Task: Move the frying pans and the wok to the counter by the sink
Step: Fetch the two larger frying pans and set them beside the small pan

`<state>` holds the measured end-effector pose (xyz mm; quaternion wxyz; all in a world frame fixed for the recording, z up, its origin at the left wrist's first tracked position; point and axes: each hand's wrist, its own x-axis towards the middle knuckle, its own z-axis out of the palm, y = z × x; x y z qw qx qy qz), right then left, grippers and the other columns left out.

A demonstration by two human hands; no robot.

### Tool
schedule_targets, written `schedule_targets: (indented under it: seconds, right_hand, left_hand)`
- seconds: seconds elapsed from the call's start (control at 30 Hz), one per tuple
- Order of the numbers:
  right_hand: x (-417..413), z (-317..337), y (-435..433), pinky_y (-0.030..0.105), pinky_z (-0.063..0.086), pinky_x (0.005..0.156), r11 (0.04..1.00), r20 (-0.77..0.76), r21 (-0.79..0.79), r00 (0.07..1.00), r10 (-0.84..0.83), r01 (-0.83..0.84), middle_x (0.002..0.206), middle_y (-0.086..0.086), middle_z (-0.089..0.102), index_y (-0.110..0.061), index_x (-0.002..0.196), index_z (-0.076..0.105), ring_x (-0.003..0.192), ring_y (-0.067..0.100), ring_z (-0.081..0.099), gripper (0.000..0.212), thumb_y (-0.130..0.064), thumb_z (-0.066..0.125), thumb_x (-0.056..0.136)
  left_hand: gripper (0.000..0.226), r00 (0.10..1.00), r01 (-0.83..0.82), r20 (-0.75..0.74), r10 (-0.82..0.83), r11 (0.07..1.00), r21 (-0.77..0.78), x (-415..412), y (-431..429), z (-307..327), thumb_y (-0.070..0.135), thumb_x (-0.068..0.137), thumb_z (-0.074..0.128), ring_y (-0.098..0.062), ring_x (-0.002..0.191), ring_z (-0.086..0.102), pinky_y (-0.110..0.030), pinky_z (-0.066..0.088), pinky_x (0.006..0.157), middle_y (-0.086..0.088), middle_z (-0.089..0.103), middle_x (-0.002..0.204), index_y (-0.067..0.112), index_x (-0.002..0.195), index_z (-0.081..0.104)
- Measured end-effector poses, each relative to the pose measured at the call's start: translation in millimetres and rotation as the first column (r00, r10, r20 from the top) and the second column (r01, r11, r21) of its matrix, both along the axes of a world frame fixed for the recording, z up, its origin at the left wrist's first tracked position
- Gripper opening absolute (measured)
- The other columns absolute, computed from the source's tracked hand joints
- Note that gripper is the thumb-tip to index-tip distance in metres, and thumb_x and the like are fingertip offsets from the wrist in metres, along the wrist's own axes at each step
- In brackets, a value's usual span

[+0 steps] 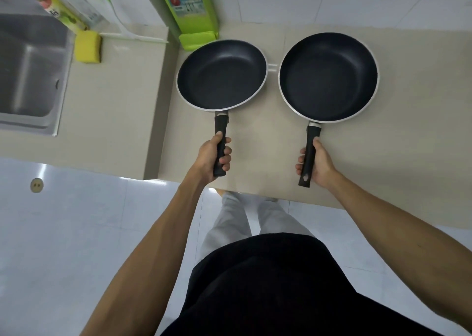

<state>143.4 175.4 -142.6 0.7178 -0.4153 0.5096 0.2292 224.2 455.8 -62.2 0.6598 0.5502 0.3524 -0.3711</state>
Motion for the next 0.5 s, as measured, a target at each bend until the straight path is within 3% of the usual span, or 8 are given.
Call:
schedule_targets:
  seconds: [0.1,0.23,0.37,0.5]
  right_hand:
    - [0,5,-1,0.027,0.045,0.048,0.999,0.09,0.015,0.995,-0.043,0.042,0.059,0.004,0.056,-0.016,0.086,0.057,0.046,0.022,0.053,0.052,-0.065,0.042,0.097]
    - [5,16,-2,0.023,0.027,0.038,0.99,0.155,0.075,0.98,-0.127,0.116,0.054,-0.003,0.044,-0.019,0.08,0.053,0.038,0.013,0.036,0.045,-0.062,0.047,0.094]
    - [8,23,5,0.021,0.021,0.035,0.993,0.132,-0.045,0.986,-0.1,0.107,0.049,-0.007,0.04,-0.02,0.082,0.047,0.033,0.009,0.03,0.043,-0.058,0.041,0.1]
    - [-1,33,5,0.02,0.022,0.035,0.992,0.136,-0.083,0.987,-0.081,0.093,0.049,-0.007,0.041,-0.019,0.084,0.047,0.033,0.009,0.031,0.042,-0.056,0.04,0.102]
  left_hand:
    - [0.032,1.0,-0.021,-0.02,0.021,1.0,-0.016,4,-5,4,0.039,0.107,0.043,-0.009,0.032,0.031,-0.018,0.028,0.031,0.005,0.042,0.052,0.016,0.086,0.051]
    - [0.032,1.0,-0.012,0.002,0.012,0.999,0.041,10,-9,11,0.037,0.106,0.043,-0.008,0.032,0.031,-0.017,0.028,0.032,0.006,0.043,0.051,0.017,0.083,0.049]
    - [0.032,0.995,0.044,0.077,-0.058,0.982,0.182,7,-14,10,0.036,0.106,0.041,-0.01,0.034,0.032,-0.018,0.03,0.034,0.006,0.043,0.049,0.016,0.083,0.049]
    - [0.033,0.985,0.06,0.144,-0.093,0.974,0.217,-9,-16,7,0.037,0.107,0.038,-0.011,0.036,0.032,-0.019,0.031,0.035,0.003,0.04,0.054,0.015,0.085,0.048]
